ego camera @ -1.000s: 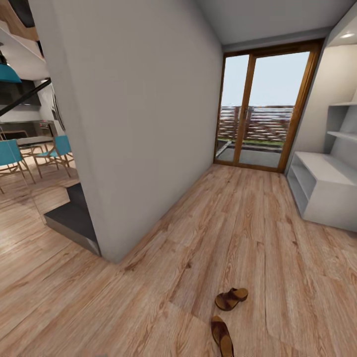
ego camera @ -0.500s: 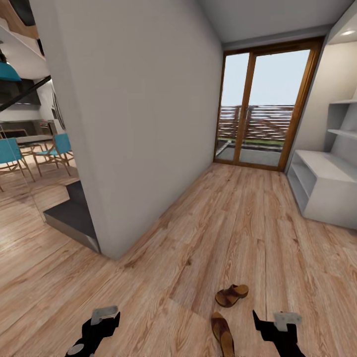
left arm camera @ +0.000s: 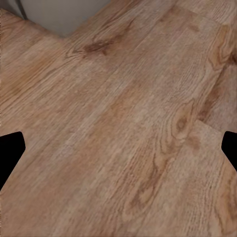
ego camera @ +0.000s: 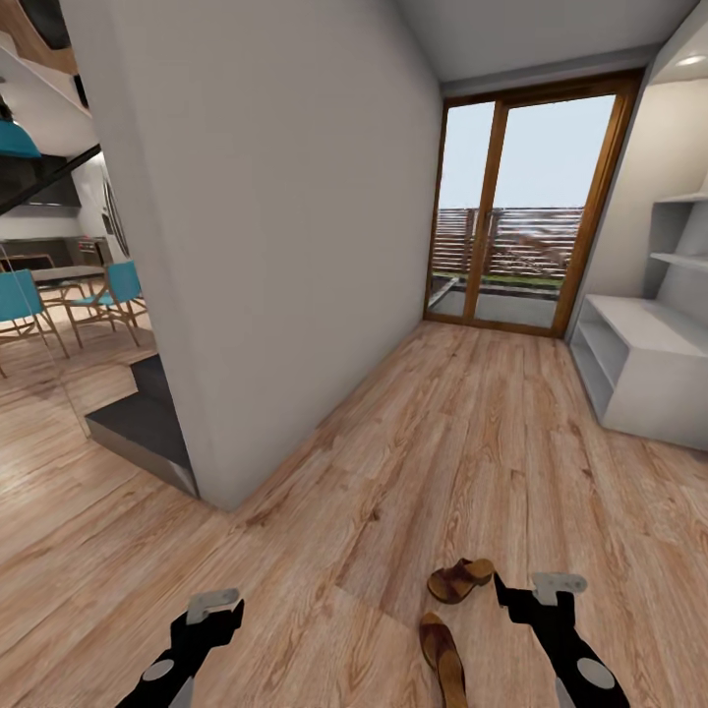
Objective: Pick up the two gym shoes and the two sandals from the corridor floor and place them onto the hallstand (shoe rack) in the corridor, making sure they are on the rack and not on the floor. Arrange them so the two gym shoes are next to each other and the two sandals are next to each other.
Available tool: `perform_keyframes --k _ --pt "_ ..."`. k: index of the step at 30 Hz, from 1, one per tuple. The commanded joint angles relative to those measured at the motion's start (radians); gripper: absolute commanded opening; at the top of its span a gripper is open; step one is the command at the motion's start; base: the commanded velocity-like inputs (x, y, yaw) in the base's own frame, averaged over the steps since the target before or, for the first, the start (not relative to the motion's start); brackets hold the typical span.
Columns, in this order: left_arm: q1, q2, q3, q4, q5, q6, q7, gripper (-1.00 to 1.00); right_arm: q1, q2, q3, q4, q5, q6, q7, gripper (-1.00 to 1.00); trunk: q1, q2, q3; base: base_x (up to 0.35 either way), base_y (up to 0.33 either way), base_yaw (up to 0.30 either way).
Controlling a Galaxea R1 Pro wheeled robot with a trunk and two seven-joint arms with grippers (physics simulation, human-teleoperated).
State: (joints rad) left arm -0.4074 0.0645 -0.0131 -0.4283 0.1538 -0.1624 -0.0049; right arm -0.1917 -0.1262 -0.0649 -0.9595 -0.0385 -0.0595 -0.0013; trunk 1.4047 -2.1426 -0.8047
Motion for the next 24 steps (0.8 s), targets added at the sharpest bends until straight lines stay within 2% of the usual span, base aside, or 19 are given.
perform_keyframes --k 1,3,16,24 --pt "0.0 0.002 -0.001 0.001 0.007 -0.004 -0.001 1.0 -0.002 0.0 0.0 0.001 -0.004 -0.001 0.001 1.0 0.0 0.0 -0.001 0.0 0.0 0.0" --pt "0.002 0.005 -0.001 0.001 0.008 -0.006 -0.002 1.0 -0.005 -0.001 0.0 0.001 -0.004 0.002 0.003 1.0 0.0 0.0 -0.001 0.0 0.0 0.0" --pt "0.003 0.009 0.0 -0.008 0.01 -0.012 -0.008 1.0 -0.009 0.0 0.001 0.192 -0.005 0.002 0.009 1.0 0.0 0.0 -0.001 0.0 0.0 0.0" --pt "0.003 0.009 -0.001 -0.013 0.01 -0.012 -0.014 1.0 -0.009 0.001 0.003 0.247 -0.006 0.001 0.009 1.0 0.03 -0.056 -0.026 0.0 0.0 0.0"
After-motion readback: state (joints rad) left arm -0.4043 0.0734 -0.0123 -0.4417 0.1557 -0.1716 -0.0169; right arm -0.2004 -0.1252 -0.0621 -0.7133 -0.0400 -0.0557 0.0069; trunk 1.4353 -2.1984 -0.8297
